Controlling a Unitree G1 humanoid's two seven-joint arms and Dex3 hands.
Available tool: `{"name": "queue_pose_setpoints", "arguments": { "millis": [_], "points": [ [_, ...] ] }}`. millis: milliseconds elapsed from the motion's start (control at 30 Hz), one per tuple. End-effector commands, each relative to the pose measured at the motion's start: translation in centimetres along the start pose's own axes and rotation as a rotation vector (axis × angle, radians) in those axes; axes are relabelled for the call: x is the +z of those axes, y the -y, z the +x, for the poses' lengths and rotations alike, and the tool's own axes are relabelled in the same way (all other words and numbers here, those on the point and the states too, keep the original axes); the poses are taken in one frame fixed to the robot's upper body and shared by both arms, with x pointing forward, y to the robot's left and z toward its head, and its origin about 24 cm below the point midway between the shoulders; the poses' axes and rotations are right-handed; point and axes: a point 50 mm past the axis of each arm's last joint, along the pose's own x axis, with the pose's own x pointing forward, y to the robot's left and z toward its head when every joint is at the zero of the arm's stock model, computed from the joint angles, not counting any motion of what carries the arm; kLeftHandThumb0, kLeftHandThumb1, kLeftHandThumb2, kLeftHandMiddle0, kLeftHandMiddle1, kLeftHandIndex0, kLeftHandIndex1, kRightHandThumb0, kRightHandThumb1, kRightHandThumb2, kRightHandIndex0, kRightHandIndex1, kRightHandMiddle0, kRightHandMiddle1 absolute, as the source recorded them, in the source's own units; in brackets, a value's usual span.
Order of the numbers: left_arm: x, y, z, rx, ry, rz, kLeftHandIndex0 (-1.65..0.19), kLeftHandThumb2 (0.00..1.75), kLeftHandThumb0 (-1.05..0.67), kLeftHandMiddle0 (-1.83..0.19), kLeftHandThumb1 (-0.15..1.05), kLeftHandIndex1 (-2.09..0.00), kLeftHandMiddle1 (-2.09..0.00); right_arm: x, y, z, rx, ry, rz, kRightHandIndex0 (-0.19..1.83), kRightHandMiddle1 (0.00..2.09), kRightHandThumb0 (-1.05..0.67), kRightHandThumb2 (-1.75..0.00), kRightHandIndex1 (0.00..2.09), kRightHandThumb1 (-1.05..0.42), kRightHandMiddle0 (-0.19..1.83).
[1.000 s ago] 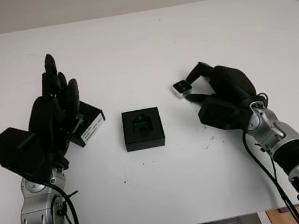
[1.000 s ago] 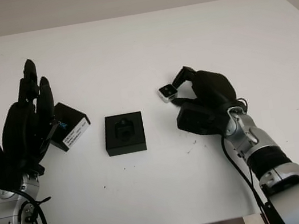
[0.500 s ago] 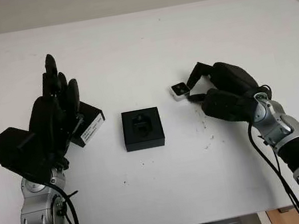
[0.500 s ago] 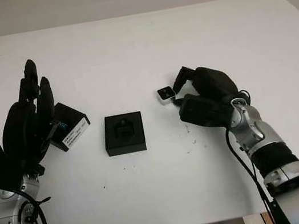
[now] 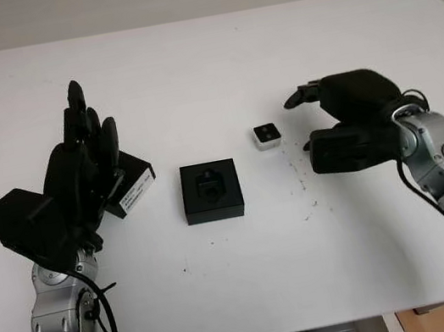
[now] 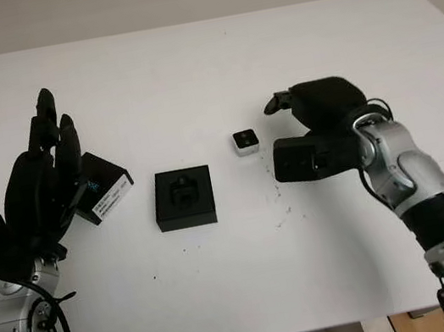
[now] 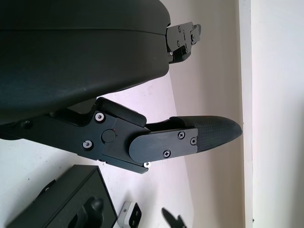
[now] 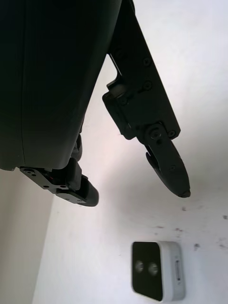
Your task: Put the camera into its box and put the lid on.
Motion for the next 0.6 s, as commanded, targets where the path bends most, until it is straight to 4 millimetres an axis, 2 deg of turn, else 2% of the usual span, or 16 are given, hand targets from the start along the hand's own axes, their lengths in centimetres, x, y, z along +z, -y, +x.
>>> {"name": "queue_pose_setpoints", "arguments": {
  "millis": [0, 167, 300, 567],
  "points": [
    [0.5, 0.2, 0.2, -0.004, 0.024, 0.004, 0.19, 0.57, -0.76, 0.19, 1.05, 0.00, 0.00, 0.3, 1.3, 0.1, -0.024, 0.015, -0.044, 0.20, 0.11, -0.67, -0.06, 0.01, -0.84, 0.28],
    [0.5, 0.2, 0.2, 0.004, 0.027, -0.007, 0.19, 0.55, -0.75, 0.19, 1.05, 0.00, 0.00, 0.8, 1.9, 0.3, -0.059, 0.043, -0.047, 0.20, 0.08, -0.68, -0.05, 0.03, -0.83, 0.26],
    [0.5, 0.2, 0.2, 0.002, 0.024, -0.008, 0.19, 0.54, -0.76, 0.19, 1.05, 0.00, 0.00, 1.3, 1.7, 0.7, -0.044, 0.061, -0.030, 0.20, 0.09, -0.69, -0.05, 0.03, -0.83, 0.29],
    [0.5, 0.2, 0.1, 0.009, 0.025, -0.007, 0.19, 0.53, -0.77, 0.19, 1.05, 0.00, 0.00, 1.8, 0.1, 1.1, -0.043, 0.120, 0.089, 0.22, 0.09, -0.67, -0.06, 0.05, -0.83, 0.33]
  ]
}}
